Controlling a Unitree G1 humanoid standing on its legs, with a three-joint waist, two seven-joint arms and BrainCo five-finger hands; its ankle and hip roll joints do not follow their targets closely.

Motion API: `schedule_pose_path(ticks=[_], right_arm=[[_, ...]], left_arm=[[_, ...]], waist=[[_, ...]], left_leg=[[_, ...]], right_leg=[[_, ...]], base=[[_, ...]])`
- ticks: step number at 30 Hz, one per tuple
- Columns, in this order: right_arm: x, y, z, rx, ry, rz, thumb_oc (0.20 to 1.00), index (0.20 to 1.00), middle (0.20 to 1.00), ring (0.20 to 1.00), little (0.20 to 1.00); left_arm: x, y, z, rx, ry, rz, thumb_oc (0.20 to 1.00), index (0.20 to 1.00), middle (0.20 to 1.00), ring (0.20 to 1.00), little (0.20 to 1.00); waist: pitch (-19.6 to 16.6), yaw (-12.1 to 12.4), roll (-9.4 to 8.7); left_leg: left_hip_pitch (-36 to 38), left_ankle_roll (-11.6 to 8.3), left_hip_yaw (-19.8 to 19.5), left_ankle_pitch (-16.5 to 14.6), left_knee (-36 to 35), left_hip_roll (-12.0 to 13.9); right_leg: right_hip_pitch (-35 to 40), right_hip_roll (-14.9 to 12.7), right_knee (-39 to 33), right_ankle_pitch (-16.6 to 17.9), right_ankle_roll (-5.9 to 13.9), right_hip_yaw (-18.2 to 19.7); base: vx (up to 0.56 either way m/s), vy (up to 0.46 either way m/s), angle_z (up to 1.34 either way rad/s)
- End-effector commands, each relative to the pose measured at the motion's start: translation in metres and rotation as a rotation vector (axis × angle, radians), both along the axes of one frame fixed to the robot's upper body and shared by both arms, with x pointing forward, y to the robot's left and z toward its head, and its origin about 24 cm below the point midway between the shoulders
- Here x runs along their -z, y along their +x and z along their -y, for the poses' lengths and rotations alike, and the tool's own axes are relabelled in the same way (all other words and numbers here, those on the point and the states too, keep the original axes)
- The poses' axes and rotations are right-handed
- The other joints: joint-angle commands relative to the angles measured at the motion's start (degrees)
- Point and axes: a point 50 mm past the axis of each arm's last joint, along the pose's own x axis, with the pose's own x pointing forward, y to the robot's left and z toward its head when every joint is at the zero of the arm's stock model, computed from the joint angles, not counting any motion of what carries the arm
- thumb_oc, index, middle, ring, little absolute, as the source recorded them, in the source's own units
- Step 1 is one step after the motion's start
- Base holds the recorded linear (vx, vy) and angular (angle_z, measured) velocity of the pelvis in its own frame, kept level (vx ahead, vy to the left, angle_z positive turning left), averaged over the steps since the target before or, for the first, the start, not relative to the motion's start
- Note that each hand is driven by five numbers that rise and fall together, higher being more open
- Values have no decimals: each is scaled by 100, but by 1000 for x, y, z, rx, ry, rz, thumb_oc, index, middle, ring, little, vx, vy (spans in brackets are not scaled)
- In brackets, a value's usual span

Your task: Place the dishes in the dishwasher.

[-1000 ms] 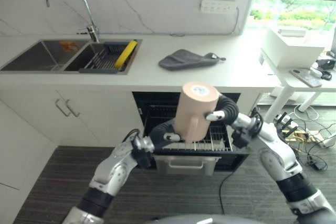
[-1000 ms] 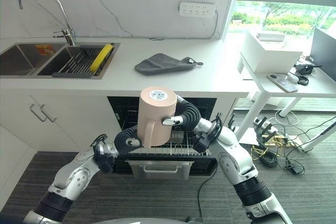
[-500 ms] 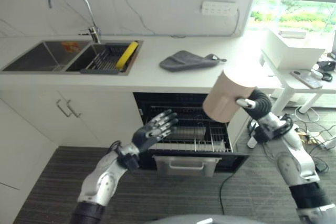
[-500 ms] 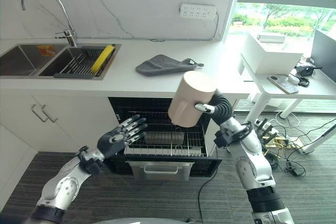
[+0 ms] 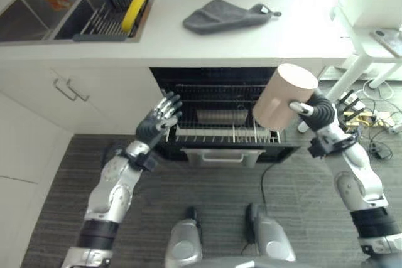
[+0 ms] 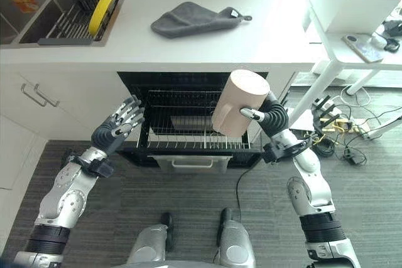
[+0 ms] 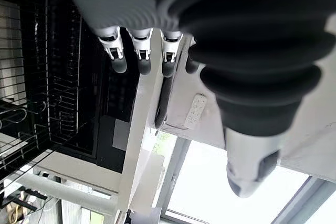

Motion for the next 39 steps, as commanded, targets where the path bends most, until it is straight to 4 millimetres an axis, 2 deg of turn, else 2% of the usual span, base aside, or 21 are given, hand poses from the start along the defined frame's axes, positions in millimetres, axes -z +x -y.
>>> schedule_pose_path(ticks=[1, 2, 6, 7, 10, 11, 14, 17, 18, 20, 21, 22, 24, 28, 32, 39], right_arm=[[-33, -3, -9, -10, 83, 169, 200, 200, 200, 200, 200], [-33, -3, -9, -11, 86, 166, 200, 200, 200, 200, 200], [-34, 0, -11, -20, 93, 148, 200, 200, 200, 200, 200], [-33, 1, -12, -31, 98, 133, 200, 200, 200, 200, 200], [-30, 2, -14, -48, 107, 118, 200, 200, 200, 200, 200], [-26, 1, -16, -63, 110, 102, 200, 200, 200, 200, 200], [-21, 0, -21, -90, 111, 73, 200, 200, 200, 200, 200], [-18, 0, -25, -109, 110, 49, 200, 200, 200, 200, 200], [-13, -1, -29, -136, 110, 24, 200, 200, 200, 200, 200], [-11, -2, -30, -144, 110, 14, 200, 200, 200, 200, 200], [-8, -2, -31, -155, 111, -4, 200, 200, 200, 200, 200], [-8, -2, -31, -157, 111, -6, 200, 200, 200, 200, 200], [-5, -3, -32, -181, 115, -28, 200, 200, 200, 200, 200], [0, -5, -35, -210, 120, -45, 200, 200, 200, 200, 200], [3, -7, -41, -242, 109, -58, 200, 200, 200, 200, 200], [5, -8, -43, -261, 104, -72, 200, 200, 200, 200, 200]], left_arm=[[-17, 4, -15, -244, 358, 146, 755, 755, 755, 755, 755], [-17, 6, -17, -258, 432, 147, 1000, 1000, 1000, 1000, 1000], [-18, 13, -24, -329, 765, 151, 1000, 1000, 1000, 1000, 1000], [-17, 15, -26, -330, 901, 147, 1000, 1000, 1000, 1000, 1000], [-13, 18, -27, -317, 1028, 130, 1000, 1000, 1000, 1000, 1000], [-4, 20, -27, -293, 1116, 88, 1000, 1000, 1000, 1000, 1000], [13, 21, -30, -271, 1212, 2, 1000, 1000, 1000, 1000, 1000], [26, 23, -32, -260, 1259, -48, 1000, 1000, 1000, 1000, 1000], [42, 24, -28, -218, 1309, -105, 1000, 1000, 1000, 1000, 1000], [47, 24, -25, -186, 1328, -126, 1000, 1000, 1000, 1000, 1000], [60, 23, -21, -111, 1365, -193, 1000, 1000, 1000, 1000, 1000], [62, 22, -21, -103, 1368, -198, 1000, 1000, 1000, 1000, 1000], [82, 16, -16, -10, 1408, -274, 1000, 1000, 1000, 1000, 1000], [111, 4, -16, 52, 1429, -384, 1000, 1000, 1000, 1000, 1000], [133, -3, -17, 73, 1436, -457, 1000, 1000, 1000, 1000, 1000], [156, -17, -23, 83, 1443, -587, 1000, 1000, 1000, 1000, 1000]], waist=[[-235, -45, -59], [-218, -42, -55], [-132, -59, -15], [-125, -71, 0], [-130, -97, 10], [-144, -129, 6], [-193, -175, 1], [-235, -222, -8], [-279, -287, -22], [-292, -306, -24], [-320, -342, -29], [-321, -346, -30], [-356, -414, -38], [-382, -478, -65], [-395, -542, -100], [-414, -589, -108]], left_leg=[[57, -122, -114, -269, 704, 182], [34, -126, -124, -270, 741, 182], [-72, -137, -162, -252, 918, 194], [-74, -142, -153, -247, 959, 212], [-40, -134, -125, -263, 987, 240], [13, -131, -96, -272, 1010, 271], [118, -130, -38, -267, 1013, 318], [190, -130, 0, -266, 1021, 348], [251, -127, 59, -252, 1023, 382], [278, -124, 85, -243, 1016, 395], [301, -121, 115, -237, 1030, 417], [301, -121, 119, -236, 1035, 420], [294, -119, 168, -225, 1091, 462], [270, -117, 224, -205, 1133, 508], [238, -134, 287, -127, 1152, 557], [150, -162, 298, -55, 1272, 619]], right_leg=[[589, -167, 113, -402, 71, 64], [579, -179, 128, -398, 77, 62], [539, -197, 234, -367, 106, 93], [590, -201, 229, -365, 127, 101], [638, -210, 251, -369, 152, 115], [726, -212, 231, -364, 172, 128], [855, -207, 203, -355, 199, 142], [914, -203, 215, -352, 215, 164], [963, -204, 211, -329, 247, 193], [980, -203, 208, -316, 259, 206], [1004, -206, 203, -296, 281, 218], [1004, -207, 207, -293, 283, 220], [970, -231, 279, -278, 318, 249], [956, -246, 303, -249, 352, 273], [940, -255, 287, -181, 366, 310], [869, -291, 382, -136, 380, 332]], base=[[120, 2, 1], [92, -4, 1], [83, 6, 3], [118, 13, 1], [120, 9, 0], [170, -2, -3], [167, 0, 0], [160, 15, -4], [182, 21, -6], [134, 15, -14], [103, 9, -13], [118, 12, -12], [73, 12, -12], [36, 1, -7], [35, 0, -11], [10, 5, -5]])
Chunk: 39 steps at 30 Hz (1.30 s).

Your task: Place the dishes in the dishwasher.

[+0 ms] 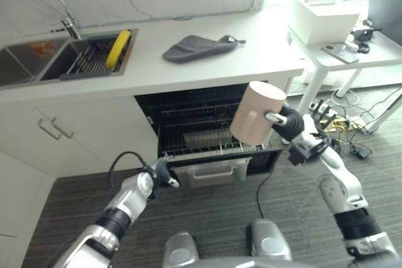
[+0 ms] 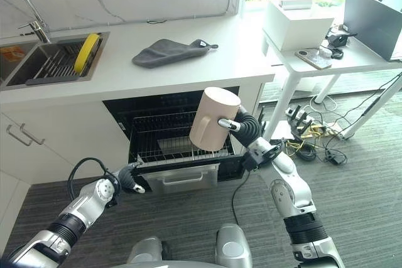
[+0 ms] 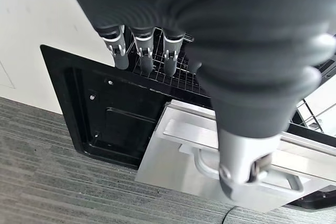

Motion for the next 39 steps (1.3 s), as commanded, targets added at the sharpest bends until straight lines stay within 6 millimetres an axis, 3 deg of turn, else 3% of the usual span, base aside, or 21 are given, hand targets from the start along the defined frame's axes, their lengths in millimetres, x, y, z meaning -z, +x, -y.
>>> schedule_pose_path(ticks=[1, 4, 5, 9, 10, 11, 15, 19, 20, 26, 29, 34, 39], right_arm=[[-23, -9, -5, -36, 61, 121, 200, 200, 200, 200, 200], [-20, -11, -4, -40, 52, 116, 200, 200, 200, 200, 200], [-19, -13, 0, -24, 50, 122, 200, 200, 200, 200, 200], [-15, -20, 15, 56, 62, 141, 200, 200, 200, 200, 200], [-14, -21, 20, 84, 79, 142, 200, 200, 200, 200, 200], [-12, -21, 25, 143, 94, 158, 200, 200, 200, 200, 200], [-22, -18, 35, 218, 135, 224, 200, 200, 200, 200, 200], [-32, -18, 41, 250, 134, 280, 200, 200, 200, 200, 200], [-37, -19, 43, 260, 125, 310, 200, 200, 200, 200, 200], [-38, -22, 41, 253, 106, 298, 200, 200, 200, 200, 200], [-43, -18, 34, 260, 117, 318, 200, 200, 200, 200, 200], [-83, 0, 12, 213, 126, 476, 200, 200, 200, 200, 200], [-110, 9, -3, 166, 104, 546, 200, 200, 200, 200, 200]], left_arm=[[19, -15, -6, -21, 51, -56, 1000, 1000, 1000, 1000, 1000], [20, -15, -11, -64, 53, 42, 1000, 1000, 1000, 1000, 1000], [3, -5, -11, -59, 16, 212, 1000, 1000, 1000, 1000, 1000], [-48, 7, -16, -85, -94, 553, 1000, 1000, 1000, 1000, 1000], [-61, 5, -21, -107, -135, 651, 1000, 1000, 1000, 1000, 1000], [-91, 4, -26, -136, -213, 843, 1000, 1000, 1000, 1000, 1000], [-135, 5, -22, -175, -330, 1153, 1000, 1000, 1000, 1000, 1000], [-152, 6, -16, -155, -366, 1266, 1000, 1000, 1000, 1000, 1000], [-159, 7, -12, -129, -377, 1306, 1000, 1000, 1000, 1000, 1000], [-158, 3, -13, -106, -393, 1288, 1000, 1000, 1000, 1000, 1000], [-163, 9, -6, -79, -392, 1292, 1000, 1000, 1000, 1000, 1000], [-200, 42, 8, -39, -359, 1378, 1000, 1000, 1000, 1000, 1000], [-210, 60, 19, -7, -327, 1316, 1000, 1000, 1000, 1000, 1000]], waist=[[-201, -37, -71], [-238, -66, -103], [-265, -46, -105], [-316, 108, -66], [-348, 152, -66], [-434, 263, -80], [-693, 383, -155], [-903, 394, -162], [-1044, 376, -167], [-1206, 344, -148], [-952, 388, -148], [-16, 319, -90], [578, 207, -5]], left_leg=[[-454, -156, -11, 843, -103, 407], [-390, -160, 36, 878, -197, 403], [-314, -174, 59, 931, -345, 378], [-101, -185, 36, 1057, -784, 275], [29, -177, 34, 1127, -1056, 213], [303, -173, 33, 1295, -1758, 50], [756, -161, 74, 1620, -3066, -169], [971, -139, 95, 1628, -3519, -226], [1029, -99, 78, 1466, -3519, -268], [1109, -2, 52, 1247, -3519, -360], [862, -6, 32, 1305, -3519, -358], [-95, 5, -80, 1605, -3519, -351], [-659, -52, -154, 1778, -3519, -380]], right_leg=[[306, -300, -597, 444, 286, -42], [315, -311, -658, 509, 315, -4], [349, -302, -768, 545, 336, -14], [425, -272, -1101, 634, 381, -80], [474, -264, -1304, 687, 405, -100], [612, -245, -1838, 836, 455, -208], [994, -242, -2915, 1245, 501, -461], [1191, -221, -3348, 1406, 505, -605], [1270, -202, -3469, 1418, 476, -671], [1283, -136, -3492, 1325, 384, -668], [1036, -147, -3492, 1383, 389, -644], [117, -119, -3492, 1654, 363, -344], [-419, -114, -3479, 1770, 403, -88]], base=[[0, 0, 0], [47, 6, -2], [0, 0, 0], [-11, -6, 2], [-160, -35, 16], [-217, -34, 22], [-233, -16, 32], [-139, 0, 19], [-61, -7, 6], [61, -20, 7], [-86, -65, 5], [-333, -23, -1], [-145, 60, -13]])
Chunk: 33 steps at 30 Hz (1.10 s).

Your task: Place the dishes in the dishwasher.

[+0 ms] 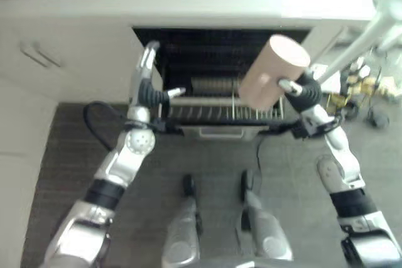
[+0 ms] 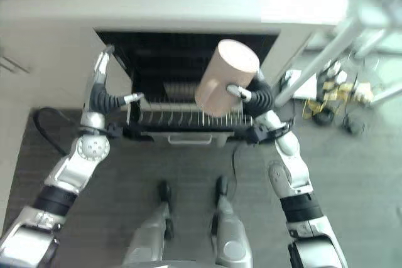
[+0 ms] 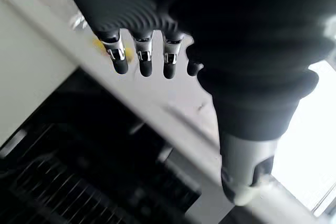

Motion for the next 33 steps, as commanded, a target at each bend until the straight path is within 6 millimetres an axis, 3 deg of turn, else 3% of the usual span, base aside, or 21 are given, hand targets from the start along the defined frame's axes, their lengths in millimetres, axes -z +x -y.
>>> schedule_pose_path(ticks=[1, 8, 13, 14, 18, 24, 33], right_arm=[[-35, -14, -3, -16, 5, 179, 200, 200, 200, 200, 200], [-43, -13, -9, -33, -35, 203, 200, 200, 200, 200, 200], [-50, -13, -2, -22, -48, 227, 200, 200, 200, 200, 200], [-52, -14, 1, -21, -53, 234, 200, 200, 200, 200, 200], [-57, -15, 3, -28, -63, 242, 200, 200, 200, 200, 200], [-61, -16, 8, -28, -73, 256, 200, 200, 200, 200, 200], [-68, -7, 15, 41, -98, 247, 200, 200, 200, 200, 200]], left_arm=[[-4, 7, -5, -21, 21, -31, 1000, 1000, 1000, 1000, 1000], [-1, 20, -2, 0, 79, -182, 1000, 1000, 1000, 1000, 1000], [15, 29, -10, -20, 189, -446, 1000, 1000, 1000, 1000, 1000], [27, 30, -16, -39, 260, -596, 1000, 1000, 1000, 1000, 1000], [58, 24, -28, -84, 406, -947, 1000, 1000, 1000, 1000, 1000], [77, 17, -34, -128, 481, -1140, 1000, 1000, 1000, 1000, 1000], [111, 1, -16, -1, 601, -1470, 1000, 1000, 1000, 1000, 1000]], waist=[[-343, -35, 30], [-133, -98, 119], [-115, -131, 168], [-113, -155, 199], [-84, -203, 250], [-60, -247, 277], [-38, -267, 298]], left_leg=[[456, -160, -33, -648, 4, 80], [246, -214, -49, -613, 4, 16], [207, -238, -21, -609, 4, 6], [195, -247, -16, -611, 4, 0], [224, -245, 19, -634, 4, 4], [234, -243, 50, -661, 4, -1], [247, -229, 65, -722, 4, -10]], right_leg=[[456, -221, 31, -540, 359, 304], [222, -291, 44, -497, 462, 347], [188, -338, 30, -487, 508, 306], [177, -353, 23, -481, 522, 298], [187, -373, 11, -490, 531, 282], [194, -366, 10, -531, 513, 297], [214, -353, 10, -583, 476, 286]], base=[[-81, 85, -17], [-49, 67, -8], [-36, 34, 3], [-34, 44, 3], [-15, 40, 0], [-6, 16, -3], [0, 0, 0]])
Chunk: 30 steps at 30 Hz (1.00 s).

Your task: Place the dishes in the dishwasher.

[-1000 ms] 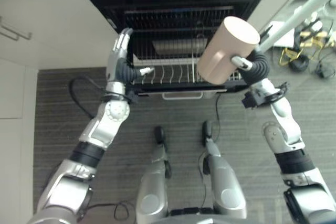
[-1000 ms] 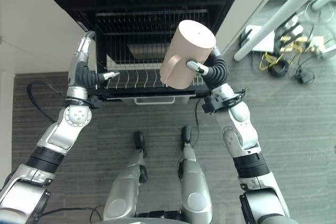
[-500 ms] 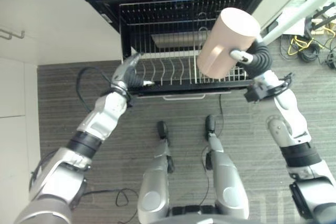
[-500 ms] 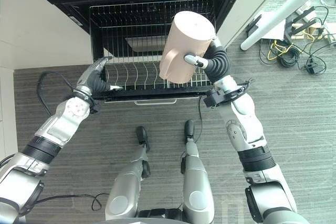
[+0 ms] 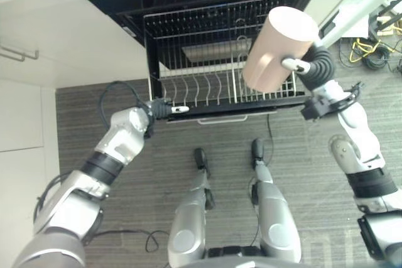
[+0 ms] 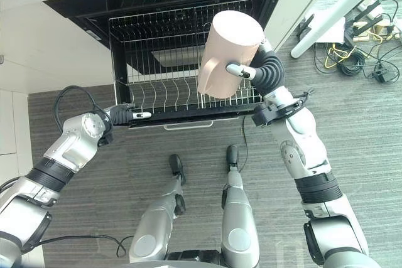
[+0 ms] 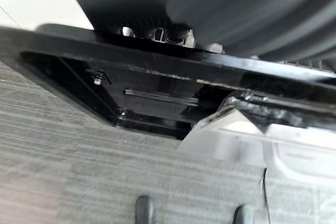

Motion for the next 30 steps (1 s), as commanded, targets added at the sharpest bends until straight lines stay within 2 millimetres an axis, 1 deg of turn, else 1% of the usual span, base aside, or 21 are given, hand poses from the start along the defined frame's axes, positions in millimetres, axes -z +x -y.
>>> schedule_pose_path(ticks=[1, 4, 6, 9, 10, 12, 15, 16, 20, 22, 23, 24, 25, 26, 27, 29, 30], right_arm=[[-38, -8, 3, 7, 33, 159, 200, 200, 200, 200, 200], [-37, 0, 10, 81, 7, 132, 200, 200, 200, 200, 200], [-36, 5, 18, 127, 1, 108, 200, 200, 200, 200, 200], [-32, 14, 31, 193, -6, 63, 200, 200, 200, 200, 200], [-33, 21, 38, 238, -19, 34, 200, 200, 200, 200, 200], [-33, 26, 43, 283, -47, 13, 200, 200, 200, 200, 200], [-33, 34, 56, 347, -77, -20, 200, 200, 200, 200, 200], [-32, 37, 62, 374, -90, -32, 200, 200, 200, 200, 200], [-33, 44, 74, 438, -130, -71, 200, 200, 200, 200, 200], [-29, 55, 87, 505, -182, -145, 200, 200, 200, 200, 200], [-31, 56, 90, 519, -184, -155, 200, 200, 200, 200, 200], [-35, 58, 96, 537, -184, -170, 200, 200, 200, 200, 200], [-31, 59, 102, 553, -188, -198, 200, 200, 200, 200, 200], [-30, 59, 103, 556, -191, -203, 200, 200, 200, 200, 200], [-25, 60, 107, 566, -196, -222, 200, 200, 200, 200, 200], [-17, 60, 116, 585, -202, -264, 200, 200, 200, 200, 200], [-13, 60, 118, 593, -212, -277, 200, 200, 200, 200, 200]], left_arm=[[60, -24, 2, 29, 90, -339, 1000, 1000, 1000, 1000, 1000], [62, -32, 5, 80, 105, -398, 1000, 1000, 1000, 1000, 1000], [64, -39, 6, 112, 105, -436, 1000, 1000, 1000, 1000, 1000], [73, -50, 9, 175, 137, -496, 1000, 1000, 1000, 1000, 1000], [76, -55, 11, 209, 158, -524, 1000, 1000, 1000, 1000, 1000], [78, -58, 13, 229, 161, -527, 1000, 1000, 1000, 1000, 1000], [81, -65, 16, 261, 163, -539, 1000, 1000, 1000, 1000, 1000], [83, -67, 17, 272, 166, -525, 1000, 1000, 1000, 1000, 1000], [83, -71, 16, 303, 163, -490, 1000, 1000, 1000, 1000, 1000], [80, -73, 18, 336, 137, -414, 1000, 1000, 1000, 1000, 1000], [77, -72, 18, 339, 133, -399, 1000, 1000, 1000, 1000, 1000], [76, -71, 18, 348, 139, -377, 1000, 1000, 1000, 1000, 1000], [76, -71, 19, 346, 128, -371, 1000, 1000, 1000, 1000, 1000], [76, -72, 19, 342, 124, -368, 1000, 1000, 1000, 1000, 1000], [77, -72, 18, 332, 120, -365, 1000, 1000, 1000, 1000, 1000], [81, -77, 17, 330, 113, -375, 1000, 1000, 1000, 1000, 1000], [83, -79, 16, 332, 110, -386, 1000, 1000, 1000, 1000, 1000]], waist=[[-379, -77, -114], [-364, -23, -87], [-361, 17, -61], [-357, 91, -21], [-351, 142, -7], [-338, 184, 2], [-328, 259, 26], [-323, 299, 37], [-318, 400, 75], [-319, 579, 141], [-282, 629, 158], [-149, 699, 160], [-83, 739, 109], [-83, 743, 99], [-83, 757, 59], [-83, 786, 33], [-87, 795, 30]], left_leg=[[195, -211, -83, -577, 5, 74], [222, -206, -92, -597, 5, 65], [225, -203, -113, -597, 5, 55], [226, -197, -174, -609, 5, 25], [223, -198, -203, -617, 5, 22], [227, -198, -214, -621, 5, 22], [229, -196, -252, -632, 5, 10], [229, -195, -271, -633, 5, 6], [226, -190, -325, -636, 5, -14], [259, -164, -401, -627, 5, -43], [294, -163, -417, -576, 6, -39], [107, -164, -465, -610, 515, -27], [-231, -151, -557, -785, 1208, -19], [-306, -145, -571, -832, 1335, -16], [-517, -122, -605, -976, 1743, 0], [-733, -81, -688, -1271, 2303, 6], [-784, -64, -716, -1325, 2422, 8]], right_leg=[[268, -301, 10, -596, 477, 93], [310, -302, 10, -618, 458, 64], [333, -302, 10, -636, 446, 36], [368, -303, 10, -664, 432, -5], [380, -312, 10, -673, 438, -43], [398, -315, 10, -682, 439, -69], [421, -311, 10, -700, 437, -102], [435, -309, 10, -709, 435, -119], [460, -314, 10, -725, 441, -159], [583, -295, 28, -793, 395, -280], [598, -266, 196, -890, 355, -320], [412, -254, 883, -1178, 262, -370], [163, -278, 1441, -1396, 171, -394], [107, -286, 1537, -1442, 154, -403], [-38, -325, 1818, -1557, 103, -434], [-196, -373, 2237, -1770, 45, -446], [-238, -385, 2341, -1810, 26, -444]], base=[[0, 0, 0], [0, 0, 0], [0, 0, 0], [3, -14, 0], [3, -50, 2], [0, -29, 5], [1, -9, 4], [0, 0, 0], [3, -8, 1], [19, -38, 15], [-53, -42, 25], [-97, -86, 24], [-96, -91, 11], [-46, -103, 9], [6, -64, 4], [28, -44, 4], [51, -4, 13]])
